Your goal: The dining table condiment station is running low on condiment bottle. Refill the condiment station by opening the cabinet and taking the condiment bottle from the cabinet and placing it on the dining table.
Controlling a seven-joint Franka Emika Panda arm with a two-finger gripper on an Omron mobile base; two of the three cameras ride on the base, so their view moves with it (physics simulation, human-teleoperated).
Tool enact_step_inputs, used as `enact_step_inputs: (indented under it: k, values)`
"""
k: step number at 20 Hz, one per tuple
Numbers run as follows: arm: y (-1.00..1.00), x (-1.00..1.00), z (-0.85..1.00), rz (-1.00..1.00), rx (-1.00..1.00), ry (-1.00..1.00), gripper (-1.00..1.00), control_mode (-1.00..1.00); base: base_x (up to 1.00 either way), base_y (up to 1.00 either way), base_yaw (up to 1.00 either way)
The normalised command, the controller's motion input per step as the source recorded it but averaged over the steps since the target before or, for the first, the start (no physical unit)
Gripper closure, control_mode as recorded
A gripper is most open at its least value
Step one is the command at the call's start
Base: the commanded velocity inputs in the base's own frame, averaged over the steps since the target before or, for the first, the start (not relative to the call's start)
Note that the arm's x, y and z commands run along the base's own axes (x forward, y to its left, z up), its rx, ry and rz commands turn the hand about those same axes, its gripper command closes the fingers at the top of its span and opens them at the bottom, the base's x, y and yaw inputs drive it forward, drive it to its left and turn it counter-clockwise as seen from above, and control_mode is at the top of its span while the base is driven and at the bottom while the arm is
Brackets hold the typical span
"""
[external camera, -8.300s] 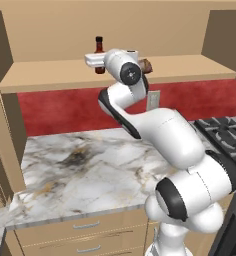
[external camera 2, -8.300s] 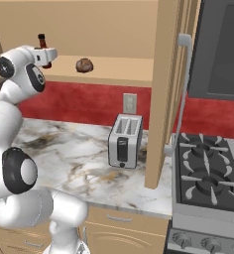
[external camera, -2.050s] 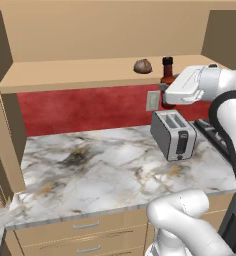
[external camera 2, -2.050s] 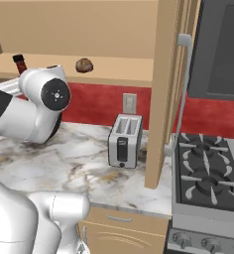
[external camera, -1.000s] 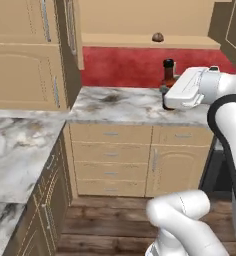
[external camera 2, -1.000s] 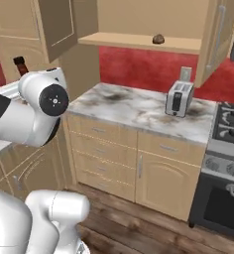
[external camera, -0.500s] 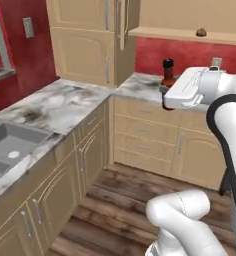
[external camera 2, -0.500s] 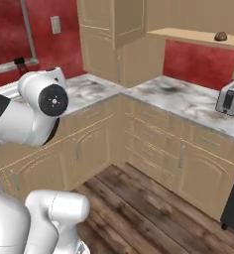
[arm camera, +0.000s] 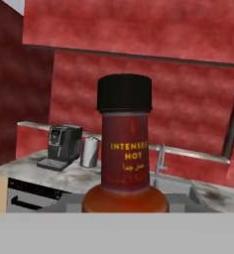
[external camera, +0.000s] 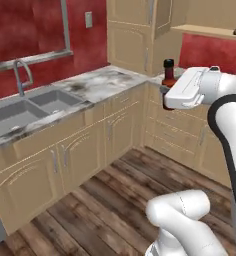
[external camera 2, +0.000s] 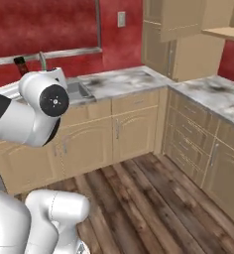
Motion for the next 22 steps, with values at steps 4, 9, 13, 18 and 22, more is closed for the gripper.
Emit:
enact_step_inputs:
  k: [4,9,13,18,22]
  values:
    - [0.0,0.0,0.0,0.0,0.0,0.0,1.0,1.0,-0.85,-0.16,0.61]
    - [0.0,0.0,0.0,0.0,0.0,0.0,1.0,1.0,-0.77,-0.03,0.62]
    - [0.0,0.0,0.0,0.0,0.0,0.0,1.0,1.0,-0.63,0.0,0.65]
    - [0.0,0.0,0.0,0.0,0.0,0.0,1.0,1.0,-0.47,0.0,0.7]
    - [0.0,0.0,0.0,0.0,0.0,0.0,1.0,1.0,-0.43,0.0,0.72]
